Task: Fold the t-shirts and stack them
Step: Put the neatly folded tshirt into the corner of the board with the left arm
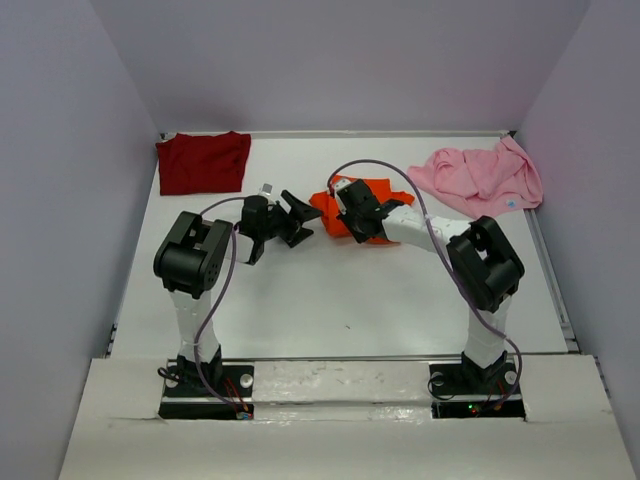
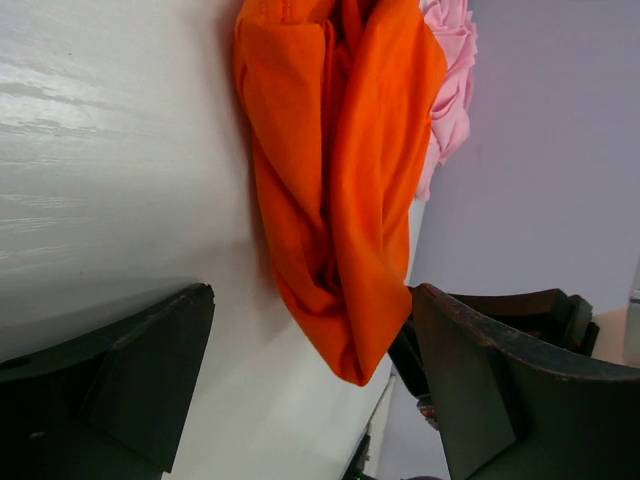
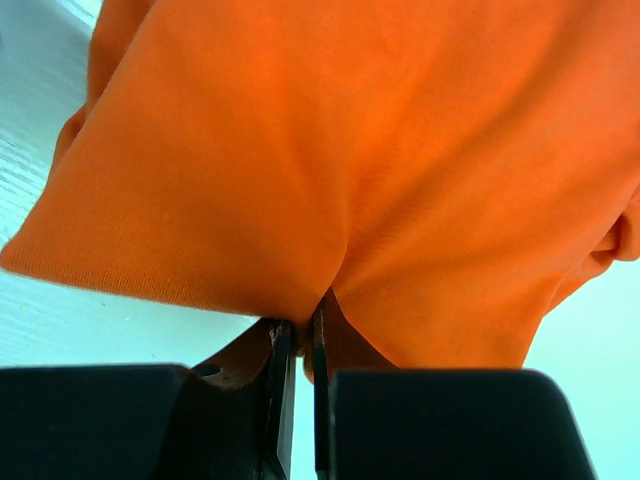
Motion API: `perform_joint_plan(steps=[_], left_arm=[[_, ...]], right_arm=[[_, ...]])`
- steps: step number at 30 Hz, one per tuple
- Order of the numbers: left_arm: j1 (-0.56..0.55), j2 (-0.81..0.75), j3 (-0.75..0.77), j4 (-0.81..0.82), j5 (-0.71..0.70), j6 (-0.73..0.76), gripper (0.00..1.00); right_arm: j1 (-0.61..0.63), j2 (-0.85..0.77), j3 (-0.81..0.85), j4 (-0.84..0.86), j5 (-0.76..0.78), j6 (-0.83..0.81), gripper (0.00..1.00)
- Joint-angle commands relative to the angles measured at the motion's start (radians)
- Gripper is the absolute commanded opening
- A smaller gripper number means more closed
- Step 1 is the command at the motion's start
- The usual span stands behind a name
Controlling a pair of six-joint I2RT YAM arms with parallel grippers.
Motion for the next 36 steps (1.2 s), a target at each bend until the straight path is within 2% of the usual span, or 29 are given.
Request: perform_joint_plan(steps=[1,9,16,27,36], left_arm=[[-0.017,0.027,0.022,0.142,0.044,-0.085,0.95],[-0.058,0.104,0.101,0.131,0.019,-0.122,0.95],[-0.098,0.119,0.159,0.054,0.003,-0.094,0.95],[-0.107,0.168,0.205,0.046,0.001,-0.096,0.95],[-0.109,0.278,0.331,0.007,0.007,-0.079,0.95]], right_arm=[[0.001,-0.074,-0.037,0.023,-0.014,0.040,0.00],[0.001,-0.085,-0.035,0.023,-0.013,0.043,0.00],[0.001,-0.104,-0.002,-0.006,-0.003,0.031,0.00],[0.001,-0.130,0.008,-0.024,-0.006,0.039,0.00],[0.001,-0.151,-0.021,-0.027,-0.016,0.051,0.00]])
